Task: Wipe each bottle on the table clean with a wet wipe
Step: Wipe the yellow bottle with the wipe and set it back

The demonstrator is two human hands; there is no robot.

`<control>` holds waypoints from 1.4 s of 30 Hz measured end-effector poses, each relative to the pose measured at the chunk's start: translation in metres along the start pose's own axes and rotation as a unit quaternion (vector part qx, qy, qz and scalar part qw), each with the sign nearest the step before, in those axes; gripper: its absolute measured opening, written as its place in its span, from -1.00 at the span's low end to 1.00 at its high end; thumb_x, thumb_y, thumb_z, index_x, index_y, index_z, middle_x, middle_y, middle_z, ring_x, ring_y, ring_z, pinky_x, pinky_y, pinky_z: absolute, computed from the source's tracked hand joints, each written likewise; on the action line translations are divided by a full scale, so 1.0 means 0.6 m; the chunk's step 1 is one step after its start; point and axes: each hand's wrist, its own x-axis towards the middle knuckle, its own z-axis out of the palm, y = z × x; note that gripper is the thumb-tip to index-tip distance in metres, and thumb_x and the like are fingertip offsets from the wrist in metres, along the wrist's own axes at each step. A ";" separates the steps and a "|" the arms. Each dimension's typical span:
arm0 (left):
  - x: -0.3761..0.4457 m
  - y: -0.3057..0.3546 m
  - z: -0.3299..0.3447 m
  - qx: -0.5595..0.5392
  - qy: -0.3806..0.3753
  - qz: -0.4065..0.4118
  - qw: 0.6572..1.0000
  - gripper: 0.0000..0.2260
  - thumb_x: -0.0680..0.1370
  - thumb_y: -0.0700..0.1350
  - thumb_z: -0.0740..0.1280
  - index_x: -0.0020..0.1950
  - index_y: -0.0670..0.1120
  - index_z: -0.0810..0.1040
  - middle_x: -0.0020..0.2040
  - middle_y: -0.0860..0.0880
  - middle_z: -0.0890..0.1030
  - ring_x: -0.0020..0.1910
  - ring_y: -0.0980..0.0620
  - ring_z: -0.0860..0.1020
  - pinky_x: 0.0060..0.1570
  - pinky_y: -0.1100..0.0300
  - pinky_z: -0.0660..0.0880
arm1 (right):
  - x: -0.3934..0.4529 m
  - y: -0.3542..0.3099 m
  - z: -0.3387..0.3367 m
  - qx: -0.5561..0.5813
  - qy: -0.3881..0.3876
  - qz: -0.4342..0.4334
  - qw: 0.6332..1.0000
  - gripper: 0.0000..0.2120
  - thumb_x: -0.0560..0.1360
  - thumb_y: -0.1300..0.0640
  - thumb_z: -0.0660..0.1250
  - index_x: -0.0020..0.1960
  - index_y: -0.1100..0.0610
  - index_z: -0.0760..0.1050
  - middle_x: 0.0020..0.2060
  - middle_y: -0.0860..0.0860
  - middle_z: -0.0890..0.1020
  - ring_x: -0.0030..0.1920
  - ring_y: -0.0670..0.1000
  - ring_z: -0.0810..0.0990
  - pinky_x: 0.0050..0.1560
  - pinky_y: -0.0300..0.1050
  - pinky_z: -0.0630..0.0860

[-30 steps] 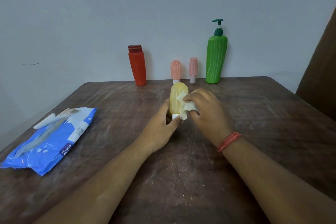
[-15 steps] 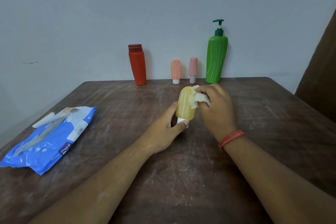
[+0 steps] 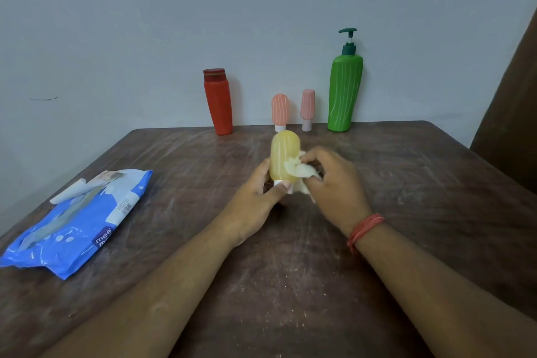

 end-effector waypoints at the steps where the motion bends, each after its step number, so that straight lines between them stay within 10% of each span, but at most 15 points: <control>1: 0.000 0.000 -0.002 -0.028 0.010 -0.004 1.000 -0.43 0.58 0.14 0.33 0.57 0.19 0.27 0.36 0.14 0.56 0.34 0.07 0.52 0.44 -0.08 0.39 | -0.005 -0.001 0.005 0.007 -0.023 0.002 1.000 -0.81 0.41 0.33 0.39 -0.08 0.06 0.56 -0.14 -0.26 0.56 -0.10 -0.24 0.56 -0.19 -0.40 0.47; 7: 0.002 0.001 -0.001 0.017 -0.030 -0.010 0.999 -0.41 0.56 0.21 0.28 0.58 0.22 0.23 0.14 0.17 0.64 0.04 0.14 0.62 0.40 -0.09 0.42 | 0.009 0.002 0.002 0.092 0.034 0.086 0.991 -0.84 0.45 0.28 0.43 -0.08 0.03 0.58 -0.17 -0.15 0.65 -0.17 -0.20 0.60 -0.18 -0.29 0.55; 15: 0.005 -0.003 -0.002 -0.069 0.030 -0.026 0.997 -0.42 0.60 0.08 0.33 0.59 0.18 0.23 0.37 0.08 0.55 0.33 -0.02 0.53 0.41 -0.14 0.43 | -0.008 -0.006 0.009 0.130 -0.088 0.080 0.984 -0.87 0.44 0.28 0.43 -0.17 0.08 0.55 -0.27 -0.11 0.62 -0.26 -0.16 0.54 -0.23 -0.26 0.51; 22: 0.003 0.000 -0.003 0.079 -0.014 -0.010 0.997 -0.37 0.65 0.15 0.26 0.65 0.20 0.02 0.59 0.16 0.28 0.47 0.17 0.33 0.48 0.11 0.27 | 0.000 0.001 0.005 0.073 0.012 0.062 0.995 -0.84 0.44 0.27 0.42 -0.12 0.02 0.59 -0.21 -0.15 0.63 -0.19 -0.16 0.59 -0.22 -0.31 0.54; 28: -0.005 0.013 0.005 0.182 -0.087 0.069 0.977 -0.46 0.68 -0.01 0.27 0.61 0.17 0.14 0.45 0.16 0.40 0.37 0.17 0.41 0.33 0.21 0.38 | 0.027 0.017 -0.026 0.062 0.133 0.072 0.987 -0.74 0.45 0.29 0.38 -0.13 -0.10 0.54 -0.16 -0.17 0.60 -0.16 -0.20 0.57 -0.22 -0.28 0.53; 42: -0.007 0.009 0.008 0.147 0.001 0.028 0.989 -0.78 0.63 0.10 0.32 0.24 0.09 0.45 0.00 0.10 0.62 -0.04 0.09 0.63 0.02 0.09 0.57 | 0.018 0.009 -0.026 -0.097 0.011 -0.063 0.993 -0.65 0.41 0.41 0.32 0.13 0.16 0.61 0.01 -0.01 0.54 -0.01 -0.08 0.51 -0.03 -0.34 0.39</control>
